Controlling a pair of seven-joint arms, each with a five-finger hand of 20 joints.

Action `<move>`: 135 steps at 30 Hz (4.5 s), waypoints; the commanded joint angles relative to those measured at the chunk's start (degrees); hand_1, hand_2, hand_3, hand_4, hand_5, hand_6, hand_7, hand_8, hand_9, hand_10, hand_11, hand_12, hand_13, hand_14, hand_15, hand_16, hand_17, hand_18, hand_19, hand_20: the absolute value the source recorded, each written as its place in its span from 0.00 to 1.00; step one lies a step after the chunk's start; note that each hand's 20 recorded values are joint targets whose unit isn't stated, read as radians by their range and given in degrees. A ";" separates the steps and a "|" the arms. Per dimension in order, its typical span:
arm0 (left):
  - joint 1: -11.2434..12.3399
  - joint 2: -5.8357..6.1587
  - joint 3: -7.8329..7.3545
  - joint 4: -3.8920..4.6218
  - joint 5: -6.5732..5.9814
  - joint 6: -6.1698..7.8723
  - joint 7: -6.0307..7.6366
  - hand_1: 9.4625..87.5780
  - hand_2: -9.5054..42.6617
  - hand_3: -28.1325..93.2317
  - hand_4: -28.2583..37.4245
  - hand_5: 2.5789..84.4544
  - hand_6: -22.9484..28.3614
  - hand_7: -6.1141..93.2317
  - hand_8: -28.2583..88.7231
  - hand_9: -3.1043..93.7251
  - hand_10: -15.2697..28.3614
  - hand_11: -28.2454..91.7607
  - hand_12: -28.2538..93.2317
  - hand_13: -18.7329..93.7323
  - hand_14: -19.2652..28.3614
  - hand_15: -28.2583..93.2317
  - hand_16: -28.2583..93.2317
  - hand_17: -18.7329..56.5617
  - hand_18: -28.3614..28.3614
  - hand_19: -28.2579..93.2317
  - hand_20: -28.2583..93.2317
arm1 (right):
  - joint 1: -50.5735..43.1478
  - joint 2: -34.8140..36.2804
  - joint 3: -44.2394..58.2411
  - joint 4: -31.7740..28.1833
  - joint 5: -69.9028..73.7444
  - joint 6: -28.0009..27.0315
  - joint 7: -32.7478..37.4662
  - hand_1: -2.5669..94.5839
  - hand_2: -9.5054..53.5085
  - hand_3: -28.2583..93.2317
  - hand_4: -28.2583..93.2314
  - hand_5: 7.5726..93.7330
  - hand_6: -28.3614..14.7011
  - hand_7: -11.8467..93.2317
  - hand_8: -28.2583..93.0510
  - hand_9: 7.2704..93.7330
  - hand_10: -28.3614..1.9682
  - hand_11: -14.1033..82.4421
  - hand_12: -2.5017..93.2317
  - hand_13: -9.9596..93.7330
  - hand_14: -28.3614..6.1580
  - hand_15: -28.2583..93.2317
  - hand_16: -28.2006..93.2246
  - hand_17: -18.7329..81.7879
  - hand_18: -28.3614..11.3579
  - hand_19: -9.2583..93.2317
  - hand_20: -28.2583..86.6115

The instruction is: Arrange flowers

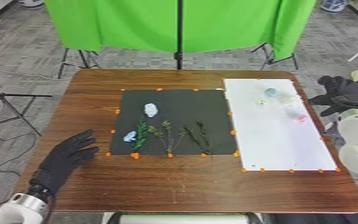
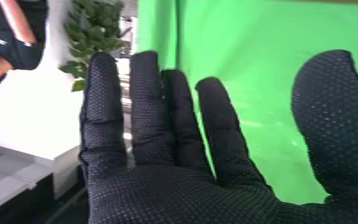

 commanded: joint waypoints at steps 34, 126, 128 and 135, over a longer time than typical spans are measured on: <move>2.61 -1.31 -0.50 0.03 0.33 0.40 -1.09 0.19 0.19 0.81 0.00 0.35 0.55 0.23 0.15 0.30 0.61 0.42 0.35 0.36 0.69 0.61 0.20 0.10 0.87 0.66 0.26 | 2.60 -2.59 -7.84 6.20 0.36 -2.71 -5.55 0.41 0.00 0.94 0.00 0.45 0.71 0.46 0.03 0.50 0.72 0.51 0.21 0.72 0.82 0.59 0.39 0.42 0.39 0.76 0.47; -0.44 -0.30 1.41 1.58 0.38 -1.56 -3.60 0.19 0.19 0.81 0.00 0.35 0.55 0.23 0.15 0.30 0.61 0.42 0.35 0.36 0.69 0.62 0.20 0.10 0.87 0.67 0.26 | 36.82 -36.54 -49.27 13.42 -11.97 2.68 -18.29 0.47 0.00 0.89 0.00 0.69 0.74 0.58 0.11 0.84 0.80 0.36 0.48 0.84 0.87 0.58 0.54 0.47 0.39 0.78 0.55; -0.50 -0.28 1.47 1.62 0.43 -1.54 -3.60 0.19 0.19 0.81 0.00 0.35 0.55 0.23 0.15 0.30 0.61 0.42 0.35 0.36 0.69 0.62 0.20 0.10 0.87 0.67 0.26 | 36.74 -36.45 -49.17 13.23 -11.76 2.62 -18.38 0.47 0.00 0.89 0.00 0.69 0.73 0.58 0.11 0.83 0.79 0.36 0.48 0.84 0.86 0.59 0.53 0.46 0.39 0.78 0.55; -0.32 -0.43 1.42 1.58 0.42 -1.61 -3.54 0.19 0.19 0.81 0.00 0.35 0.55 0.23 0.15 0.30 0.61 0.42 0.35 0.36 0.69 0.62 0.20 0.10 0.87 0.67 0.26 | 36.57 -36.45 -48.54 12.80 -13.10 2.01 -18.89 0.47 0.00 0.89 0.00 0.68 0.73 0.58 0.11 0.82 0.80 0.36 0.48 0.83 0.87 0.59 0.53 0.46 0.39 0.78 0.55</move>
